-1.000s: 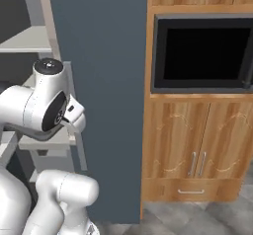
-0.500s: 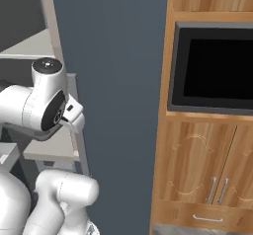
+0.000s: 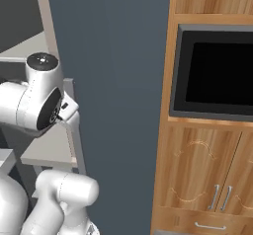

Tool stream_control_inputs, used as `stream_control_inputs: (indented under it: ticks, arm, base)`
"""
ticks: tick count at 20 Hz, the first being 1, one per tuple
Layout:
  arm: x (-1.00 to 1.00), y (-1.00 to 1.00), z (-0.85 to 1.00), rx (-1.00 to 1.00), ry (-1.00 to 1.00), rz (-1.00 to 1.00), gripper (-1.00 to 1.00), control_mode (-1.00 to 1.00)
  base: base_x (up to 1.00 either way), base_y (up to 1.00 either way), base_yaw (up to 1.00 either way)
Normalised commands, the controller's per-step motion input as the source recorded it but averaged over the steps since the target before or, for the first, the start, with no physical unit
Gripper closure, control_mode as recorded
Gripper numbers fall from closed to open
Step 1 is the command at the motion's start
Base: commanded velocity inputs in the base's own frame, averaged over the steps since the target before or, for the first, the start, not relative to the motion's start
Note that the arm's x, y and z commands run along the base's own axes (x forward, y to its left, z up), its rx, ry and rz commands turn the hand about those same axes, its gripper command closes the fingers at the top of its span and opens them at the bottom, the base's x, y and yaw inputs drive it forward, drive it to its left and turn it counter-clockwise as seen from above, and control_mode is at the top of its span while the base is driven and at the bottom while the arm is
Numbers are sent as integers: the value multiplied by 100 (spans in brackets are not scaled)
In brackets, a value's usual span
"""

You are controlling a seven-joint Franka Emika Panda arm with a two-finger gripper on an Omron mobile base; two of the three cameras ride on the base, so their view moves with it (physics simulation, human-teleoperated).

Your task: Take the bell pepper and bell pepper out of the freezer and place them in the tupperware container on the counter. Then put the tupperware containing the vegetables back in the freezer.

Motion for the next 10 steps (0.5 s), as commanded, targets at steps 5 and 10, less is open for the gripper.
stream_control_inputs:
  ticks: [5, 10]
  arm:
    - [-4, 24, 60, 14, 0, -17, 100, -100]
    - [0, 73, 31, 2, 0, -32, 100, -100]
  base:
    - [0, 0, 0]
    - [0, 0, 0]
